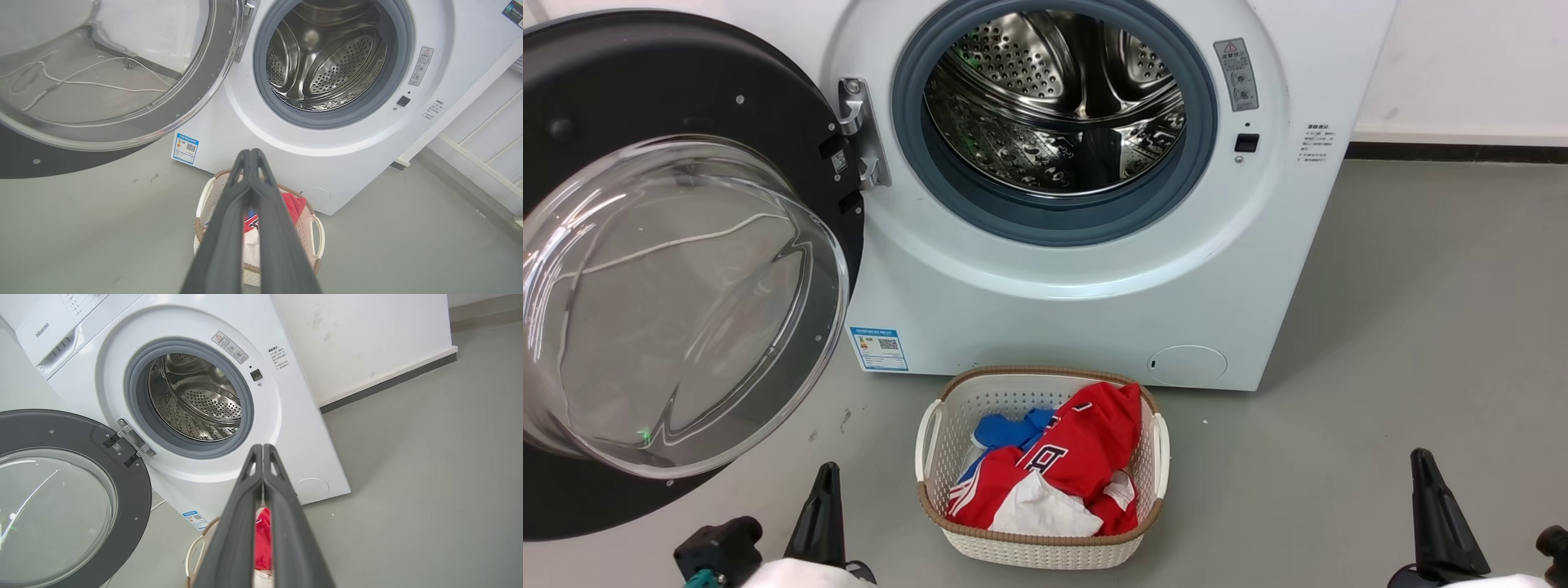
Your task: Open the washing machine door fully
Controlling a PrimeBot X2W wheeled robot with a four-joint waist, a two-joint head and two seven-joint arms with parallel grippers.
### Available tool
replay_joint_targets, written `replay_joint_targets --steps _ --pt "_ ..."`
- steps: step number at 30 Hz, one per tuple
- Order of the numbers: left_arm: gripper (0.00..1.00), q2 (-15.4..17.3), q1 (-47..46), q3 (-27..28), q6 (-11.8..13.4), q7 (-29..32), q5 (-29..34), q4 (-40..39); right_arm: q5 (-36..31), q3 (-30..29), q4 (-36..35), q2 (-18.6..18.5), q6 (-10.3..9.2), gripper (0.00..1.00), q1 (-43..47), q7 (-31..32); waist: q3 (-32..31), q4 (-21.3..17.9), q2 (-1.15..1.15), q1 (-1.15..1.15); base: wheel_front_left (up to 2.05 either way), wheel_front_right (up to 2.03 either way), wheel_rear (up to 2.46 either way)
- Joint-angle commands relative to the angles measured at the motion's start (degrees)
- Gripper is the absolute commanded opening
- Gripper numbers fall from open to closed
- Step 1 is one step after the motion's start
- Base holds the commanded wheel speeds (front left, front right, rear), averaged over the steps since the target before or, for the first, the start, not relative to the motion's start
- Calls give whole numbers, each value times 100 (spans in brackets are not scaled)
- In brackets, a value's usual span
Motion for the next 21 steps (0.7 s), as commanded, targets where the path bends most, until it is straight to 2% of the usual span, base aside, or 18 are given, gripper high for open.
replay_joint_targets --steps 1,21 --pt "0 9 -163 34 -26 22 -160 -59 164 4 -41 -54 1 0 -154 25 1 -1 0 0 0 0 0" --pt "0 3 -442 226 -166 470 -2038 80 2014 27 330 -109 1 0 -585 420 47 -53 0 0 0 0 0"
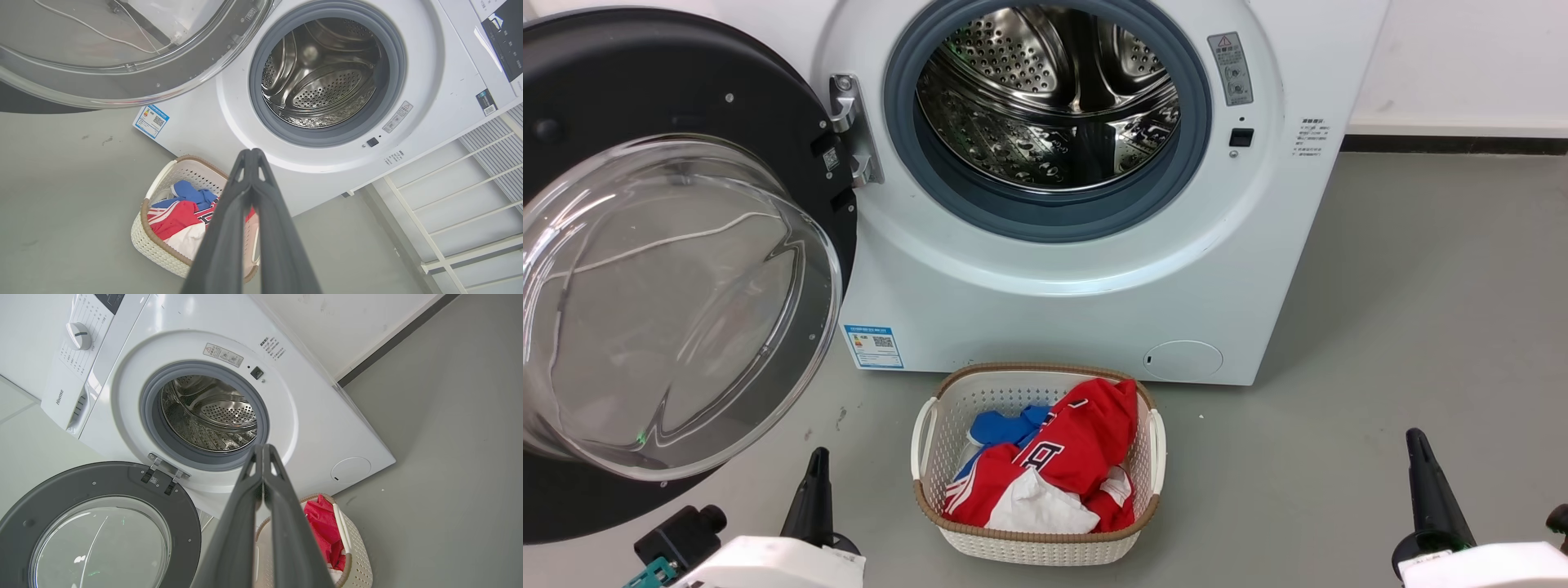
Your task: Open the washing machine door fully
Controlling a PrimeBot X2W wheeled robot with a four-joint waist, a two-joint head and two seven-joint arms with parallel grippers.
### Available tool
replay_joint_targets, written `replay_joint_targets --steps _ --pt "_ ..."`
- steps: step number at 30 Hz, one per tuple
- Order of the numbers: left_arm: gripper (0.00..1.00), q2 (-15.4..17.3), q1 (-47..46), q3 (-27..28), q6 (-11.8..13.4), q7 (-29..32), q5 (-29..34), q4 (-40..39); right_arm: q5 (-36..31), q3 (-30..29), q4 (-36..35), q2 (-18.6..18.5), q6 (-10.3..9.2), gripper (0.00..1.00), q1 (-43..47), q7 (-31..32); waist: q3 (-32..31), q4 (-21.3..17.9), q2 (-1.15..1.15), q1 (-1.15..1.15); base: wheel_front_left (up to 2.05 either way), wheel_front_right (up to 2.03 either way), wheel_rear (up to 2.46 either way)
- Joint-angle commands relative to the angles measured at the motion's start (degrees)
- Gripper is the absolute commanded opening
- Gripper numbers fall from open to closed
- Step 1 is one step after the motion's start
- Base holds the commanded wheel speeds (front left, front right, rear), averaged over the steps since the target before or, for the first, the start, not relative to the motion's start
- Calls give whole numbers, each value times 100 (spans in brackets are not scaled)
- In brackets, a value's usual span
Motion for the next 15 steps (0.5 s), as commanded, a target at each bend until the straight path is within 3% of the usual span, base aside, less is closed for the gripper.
replay_joint_targets --steps 1,15 --pt "0 9 -165 29 -35 39 -149 -50 157 2 -25 -52 1 0 -155 21 2 -2 0 -1 0 0 0" --pt "0 5 -314 139 -117 289 -1182 32 1158 -11 183 -64 1 0 -398 257 32 -37 0 -1 0 0 0"
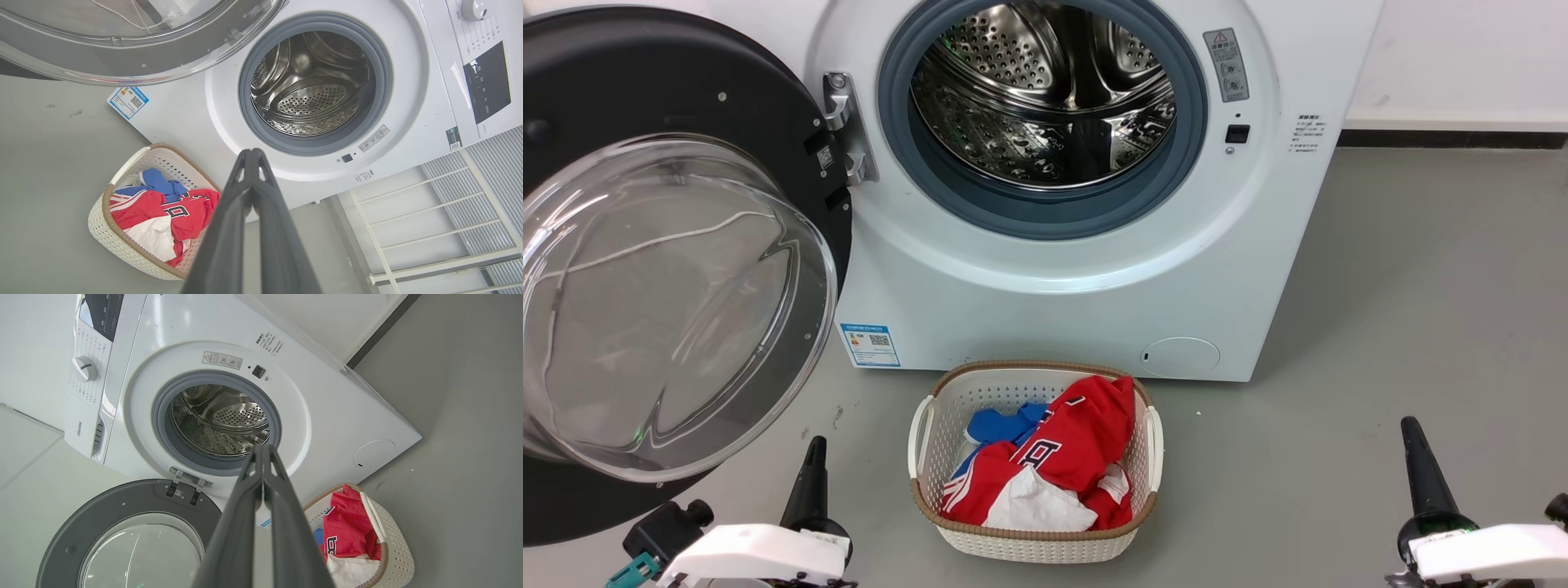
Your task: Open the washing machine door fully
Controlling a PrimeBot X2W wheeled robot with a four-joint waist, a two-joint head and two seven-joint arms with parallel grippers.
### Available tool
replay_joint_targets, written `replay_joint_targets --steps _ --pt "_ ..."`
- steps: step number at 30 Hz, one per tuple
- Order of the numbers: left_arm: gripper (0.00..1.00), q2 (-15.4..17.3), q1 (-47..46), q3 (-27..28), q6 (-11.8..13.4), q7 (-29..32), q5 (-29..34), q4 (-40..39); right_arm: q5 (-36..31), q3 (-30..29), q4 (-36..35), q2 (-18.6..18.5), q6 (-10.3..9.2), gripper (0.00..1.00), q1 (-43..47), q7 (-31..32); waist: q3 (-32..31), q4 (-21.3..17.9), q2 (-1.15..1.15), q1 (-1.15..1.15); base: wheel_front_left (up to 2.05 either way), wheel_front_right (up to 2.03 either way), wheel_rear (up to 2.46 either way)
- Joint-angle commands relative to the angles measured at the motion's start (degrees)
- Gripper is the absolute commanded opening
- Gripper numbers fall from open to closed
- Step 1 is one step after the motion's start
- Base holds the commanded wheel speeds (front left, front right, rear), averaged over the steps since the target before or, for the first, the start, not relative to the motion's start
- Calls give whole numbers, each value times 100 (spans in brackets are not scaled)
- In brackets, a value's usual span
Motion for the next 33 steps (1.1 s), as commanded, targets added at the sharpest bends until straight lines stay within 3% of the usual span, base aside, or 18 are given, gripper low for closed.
replay_joint_targets --steps 1,33 --pt "0 7 -155 41 -57 51 -211 -28 220 -6 -4 -47 1 0 -177 42 4 -5 -1 0 0 0 0" --pt "0 -1 -424 235 -194 504 -2060 120 1973 -69 379 -36 1 0 -602 505 72 -82 -1 0 0 0 0"
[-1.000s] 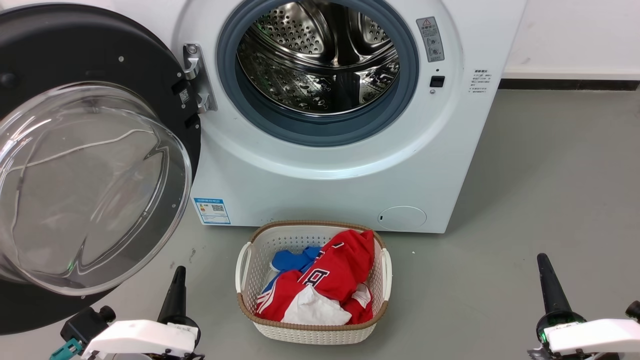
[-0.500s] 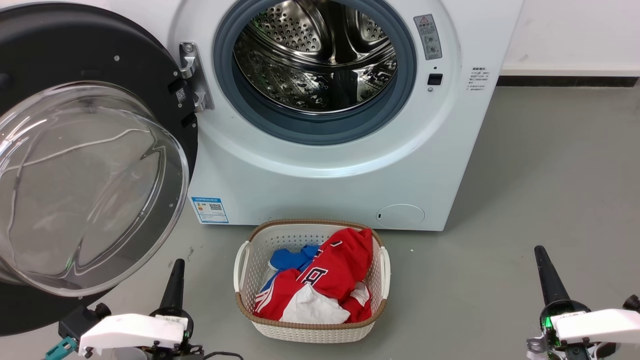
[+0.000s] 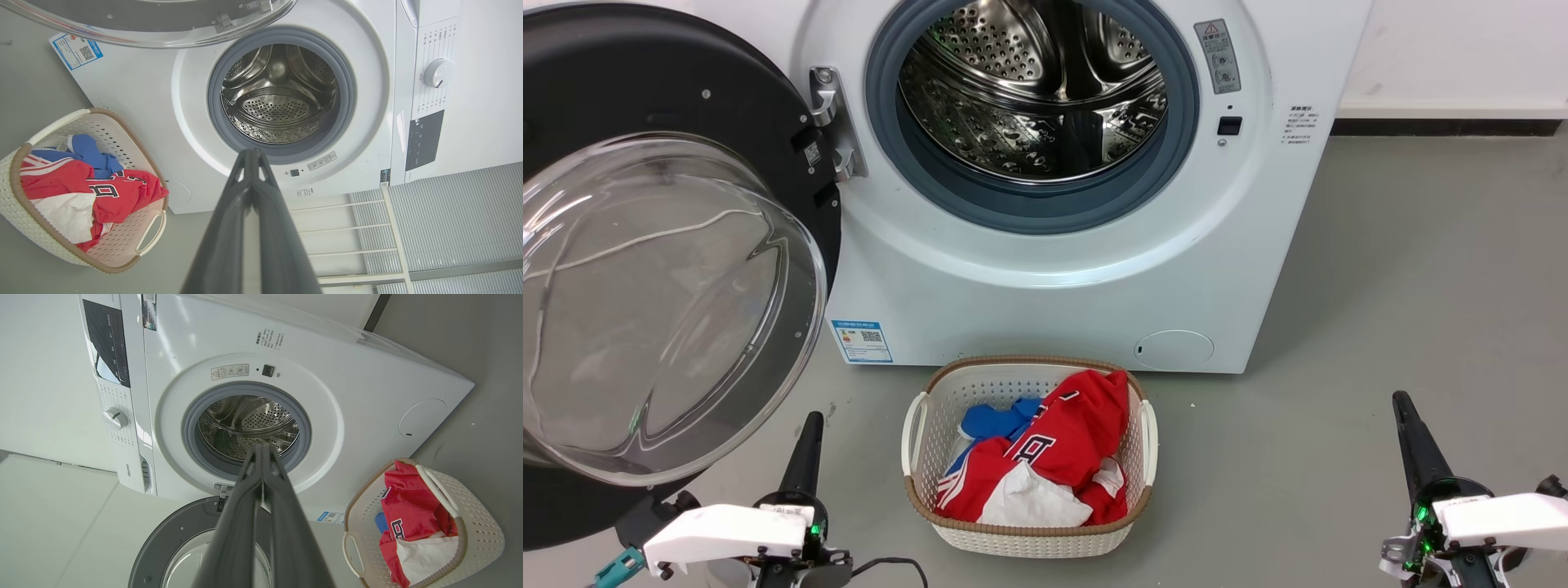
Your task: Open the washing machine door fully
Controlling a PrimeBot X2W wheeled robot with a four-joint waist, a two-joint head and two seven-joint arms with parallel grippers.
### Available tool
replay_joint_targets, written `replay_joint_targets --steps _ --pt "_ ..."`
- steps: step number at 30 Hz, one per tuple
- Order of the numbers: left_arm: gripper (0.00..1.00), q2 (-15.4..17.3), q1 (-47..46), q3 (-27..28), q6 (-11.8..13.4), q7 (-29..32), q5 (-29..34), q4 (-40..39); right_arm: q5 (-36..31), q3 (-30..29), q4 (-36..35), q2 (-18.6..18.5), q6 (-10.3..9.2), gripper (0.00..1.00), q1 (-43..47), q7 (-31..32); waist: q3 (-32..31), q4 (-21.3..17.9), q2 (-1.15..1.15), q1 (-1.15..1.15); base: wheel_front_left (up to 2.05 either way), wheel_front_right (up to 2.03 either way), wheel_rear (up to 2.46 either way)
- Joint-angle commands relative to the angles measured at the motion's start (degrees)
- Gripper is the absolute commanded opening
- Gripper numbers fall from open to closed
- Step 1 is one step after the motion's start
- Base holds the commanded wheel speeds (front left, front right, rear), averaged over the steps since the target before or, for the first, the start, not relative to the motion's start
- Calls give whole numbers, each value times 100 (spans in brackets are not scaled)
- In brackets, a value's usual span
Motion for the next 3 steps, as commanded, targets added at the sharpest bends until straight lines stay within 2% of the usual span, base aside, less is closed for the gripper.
replay_joint_targets --steps 1,3 --pt "0 3 -125 28 -46 37 -128 -12 132 -15 8 -28 2 0 -128 46 3 -3 0 0 0 0 0" --pt "0 3 -137 41 -55 67 -234 -2 228 -19 29 -26 2 0 -153 63 7 -8 0 0 0 0 0"
